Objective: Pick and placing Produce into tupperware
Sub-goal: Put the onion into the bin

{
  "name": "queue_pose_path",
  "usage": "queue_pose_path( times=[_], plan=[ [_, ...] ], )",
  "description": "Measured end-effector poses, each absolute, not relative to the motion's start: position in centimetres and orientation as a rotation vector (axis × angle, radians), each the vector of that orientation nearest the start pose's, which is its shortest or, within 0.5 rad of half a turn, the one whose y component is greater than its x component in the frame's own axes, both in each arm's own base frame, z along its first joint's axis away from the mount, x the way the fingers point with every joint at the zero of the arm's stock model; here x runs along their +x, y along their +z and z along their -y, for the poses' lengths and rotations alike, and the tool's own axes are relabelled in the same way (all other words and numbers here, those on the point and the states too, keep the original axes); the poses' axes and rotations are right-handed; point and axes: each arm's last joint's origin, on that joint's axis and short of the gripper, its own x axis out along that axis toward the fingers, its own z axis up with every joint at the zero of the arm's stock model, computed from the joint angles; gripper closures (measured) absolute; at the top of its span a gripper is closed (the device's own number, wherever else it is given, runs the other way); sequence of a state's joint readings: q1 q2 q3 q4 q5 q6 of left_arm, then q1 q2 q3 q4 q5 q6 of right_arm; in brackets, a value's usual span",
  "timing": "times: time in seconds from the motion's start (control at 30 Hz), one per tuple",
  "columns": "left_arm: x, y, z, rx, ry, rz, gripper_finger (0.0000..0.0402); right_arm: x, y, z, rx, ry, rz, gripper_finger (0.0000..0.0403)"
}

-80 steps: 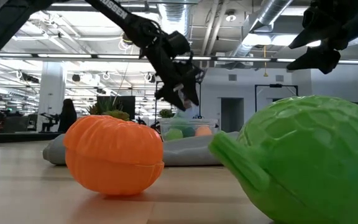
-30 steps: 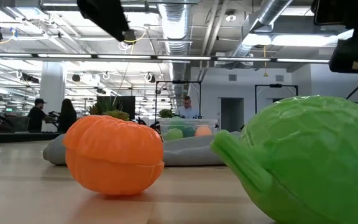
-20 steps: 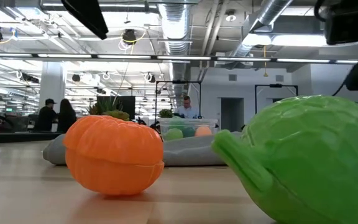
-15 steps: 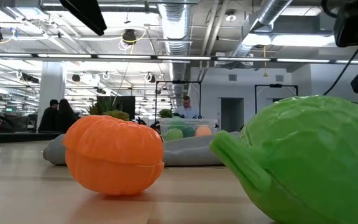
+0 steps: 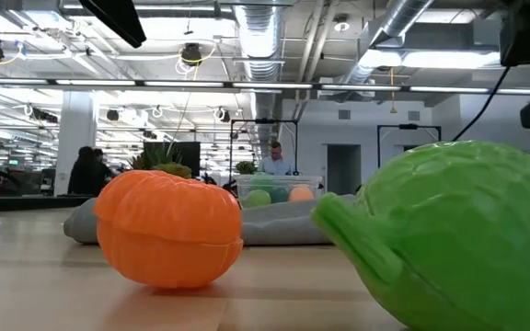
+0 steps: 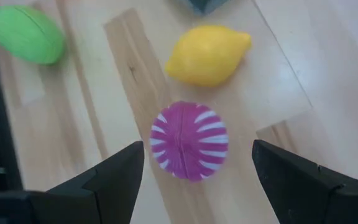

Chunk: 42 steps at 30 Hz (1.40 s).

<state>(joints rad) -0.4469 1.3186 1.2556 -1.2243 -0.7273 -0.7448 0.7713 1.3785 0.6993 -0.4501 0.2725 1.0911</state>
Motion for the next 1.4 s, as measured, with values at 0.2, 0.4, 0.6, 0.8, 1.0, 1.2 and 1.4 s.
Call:
queue_pose_path(
  times=[0.2,0.4,0.6,0.8,1.0,1.2,1.4],
  plan=[
    [21.4,31.8,8.1,0.053,0.611,-0.882,0.0095,17.7,15.7,-16.8,0.433,-0.149,-1.149,0.0076],
    [21.3,31.8,8.1,0.053,0.615,-0.879,0.0095,18.0,15.4,-17.1,0.463,-0.152,-1.146,0.0051],
    [21.4,31.8,8.0,0.053,0.615,-0.879,0.0095,18.4,15.4,-16.9,0.457,-0.142,-1.130,0.0035],
    [21.4,31.8,8.0,0.041,0.625,-0.871,0.0095,18.8,15.4,-16.5,0.405,-0.117,-1.124,0.0038],
    [21.3,31.8,8.0,0.046,0.632,-0.878,0.0095,19.3,15.5,-16.0,0.333,-0.074,-1.114,0.0041],
    [21.0,31.7,7.8,0.053,0.650,-0.893,0.0095,19.7,15.4,-15.8,0.302,-0.033,-1.124,0.0041],
    [21.0,31.7,7.8,0.051,0.657,-0.891,0.0095,20.2,13.7,-16.3,0.282,0.074,-1.227,0.0040]
  ],
)
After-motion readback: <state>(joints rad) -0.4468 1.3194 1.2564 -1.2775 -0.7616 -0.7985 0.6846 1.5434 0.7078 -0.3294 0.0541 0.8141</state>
